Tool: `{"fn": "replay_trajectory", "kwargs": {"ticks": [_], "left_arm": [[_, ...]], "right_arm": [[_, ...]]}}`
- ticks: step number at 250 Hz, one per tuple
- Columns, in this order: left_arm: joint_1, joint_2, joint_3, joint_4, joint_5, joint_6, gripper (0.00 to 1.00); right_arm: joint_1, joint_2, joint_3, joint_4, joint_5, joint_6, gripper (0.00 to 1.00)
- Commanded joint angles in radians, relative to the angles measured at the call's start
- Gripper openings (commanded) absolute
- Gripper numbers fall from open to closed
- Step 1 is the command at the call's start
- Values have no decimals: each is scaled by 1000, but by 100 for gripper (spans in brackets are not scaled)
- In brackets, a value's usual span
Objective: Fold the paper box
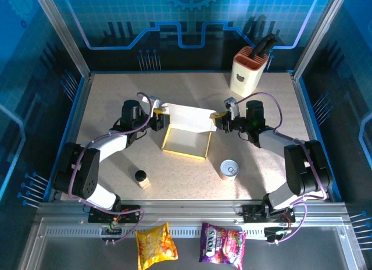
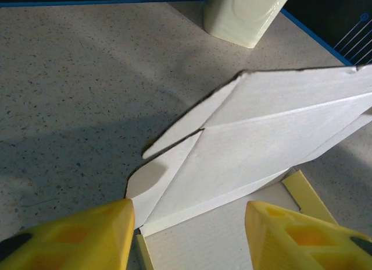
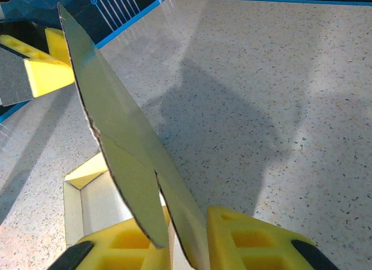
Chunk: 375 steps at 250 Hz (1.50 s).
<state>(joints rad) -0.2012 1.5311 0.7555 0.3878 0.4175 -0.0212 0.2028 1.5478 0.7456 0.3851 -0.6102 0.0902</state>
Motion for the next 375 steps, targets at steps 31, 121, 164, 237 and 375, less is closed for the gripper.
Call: {"fn": "replay_trajectory", "kwargs": {"ticks": [31,121,164,237,375], "left_arm": [[-3,16,25,23,47,31,36],[-7,-25,-11,18,35,22,22],[-7,-81,-55,39,-70,11,38],[12,-119,-86,99,-73,32,59],[26,-210,-185,243,-28,62,55]], "right_arm": [[14,-17,37,-25,10,-26,18],[23,-40,77,-106,46,-100,4],[23,-50,93,-168,13,-185,0],[14,-104,161,-374,-153,-452,0],[-26,-213,163,-406,-304,-480,0]]}}
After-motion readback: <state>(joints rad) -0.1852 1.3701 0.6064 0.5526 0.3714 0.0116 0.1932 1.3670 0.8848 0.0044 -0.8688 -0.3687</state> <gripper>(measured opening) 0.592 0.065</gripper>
